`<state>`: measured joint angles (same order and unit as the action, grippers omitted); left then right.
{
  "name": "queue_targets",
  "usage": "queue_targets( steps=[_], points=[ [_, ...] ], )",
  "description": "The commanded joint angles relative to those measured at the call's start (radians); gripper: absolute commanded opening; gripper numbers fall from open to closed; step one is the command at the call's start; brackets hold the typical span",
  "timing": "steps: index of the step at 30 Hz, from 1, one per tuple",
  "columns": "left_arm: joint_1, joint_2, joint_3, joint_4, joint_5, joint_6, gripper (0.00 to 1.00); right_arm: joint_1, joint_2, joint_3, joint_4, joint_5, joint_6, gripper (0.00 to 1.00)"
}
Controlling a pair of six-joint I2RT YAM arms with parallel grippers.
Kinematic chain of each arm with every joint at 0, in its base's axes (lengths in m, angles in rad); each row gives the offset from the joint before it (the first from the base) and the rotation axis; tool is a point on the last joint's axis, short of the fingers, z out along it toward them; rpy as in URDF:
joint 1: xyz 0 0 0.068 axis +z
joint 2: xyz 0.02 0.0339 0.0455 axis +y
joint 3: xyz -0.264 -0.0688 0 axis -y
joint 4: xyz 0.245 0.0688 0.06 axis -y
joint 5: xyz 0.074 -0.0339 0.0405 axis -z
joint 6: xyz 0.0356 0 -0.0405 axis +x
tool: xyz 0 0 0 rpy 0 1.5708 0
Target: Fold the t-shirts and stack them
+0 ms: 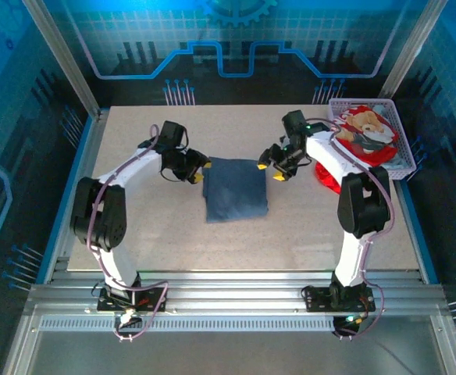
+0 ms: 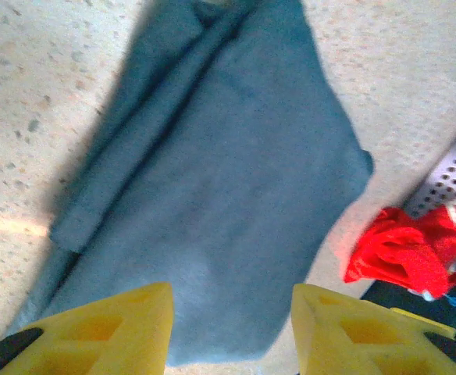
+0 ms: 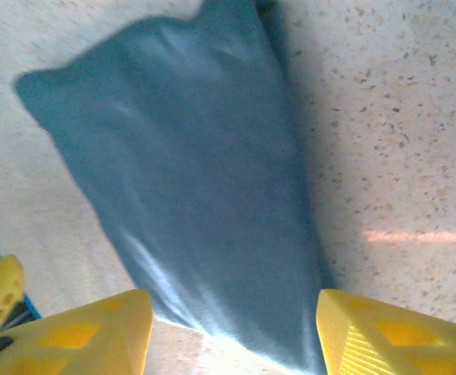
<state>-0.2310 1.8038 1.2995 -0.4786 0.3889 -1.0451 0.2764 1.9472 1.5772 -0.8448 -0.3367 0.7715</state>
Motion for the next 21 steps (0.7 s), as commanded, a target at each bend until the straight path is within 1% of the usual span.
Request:
queue_targets(
  steps=[1,4,6,8,11,12,13,15,17,18,20,21],
  points=[
    [0.002,0.038,-0.045,0.015,0.003,0.064,0.46,-0.011,0.085,0.014,0.032,-0.029,-0.103,0.54],
    [0.002,0.039,-0.104,0.099,0.026,0.045,0.45,-0.011,0.146,0.066,0.013,-0.036,-0.129,0.48],
    [-0.012,0.027,-0.126,0.158,0.045,0.007,0.42,-0.008,0.171,0.093,0.009,-0.042,-0.129,0.44],
    [-0.040,-0.003,-0.120,0.152,0.017,-0.019,0.37,-0.002,0.198,0.111,-0.004,-0.047,-0.120,0.39],
    [-0.107,-0.047,-0.101,0.097,-0.046,-0.085,0.32,0.016,0.227,0.117,-0.005,-0.052,-0.100,0.37],
    [-0.131,-0.065,-0.107,0.092,-0.064,-0.125,0.34,0.025,0.232,0.111,0.000,-0.055,-0.085,0.37],
    [-0.154,-0.081,-0.116,0.082,-0.081,-0.167,0.39,0.032,0.237,0.103,0.010,-0.065,-0.070,0.37],
    [-0.203,-0.123,-0.130,0.004,-0.124,-0.269,0.51,0.045,0.242,0.079,0.040,-0.089,-0.015,0.37],
    [-0.246,-0.188,-0.173,-0.047,-0.167,-0.373,0.55,0.057,0.238,0.056,0.068,-0.098,0.039,0.37],
    [-0.267,-0.227,-0.215,-0.030,-0.185,-0.443,0.56,0.064,0.233,0.045,0.087,-0.102,0.068,0.36],
    [-0.323,-0.309,-0.338,0.062,-0.209,-0.608,0.57,0.084,0.232,0.038,0.116,-0.110,0.116,0.35],
    [-0.347,-0.328,-0.376,0.102,-0.222,-0.668,0.58,0.095,0.237,0.047,0.119,-0.115,0.129,0.35]
  ],
)
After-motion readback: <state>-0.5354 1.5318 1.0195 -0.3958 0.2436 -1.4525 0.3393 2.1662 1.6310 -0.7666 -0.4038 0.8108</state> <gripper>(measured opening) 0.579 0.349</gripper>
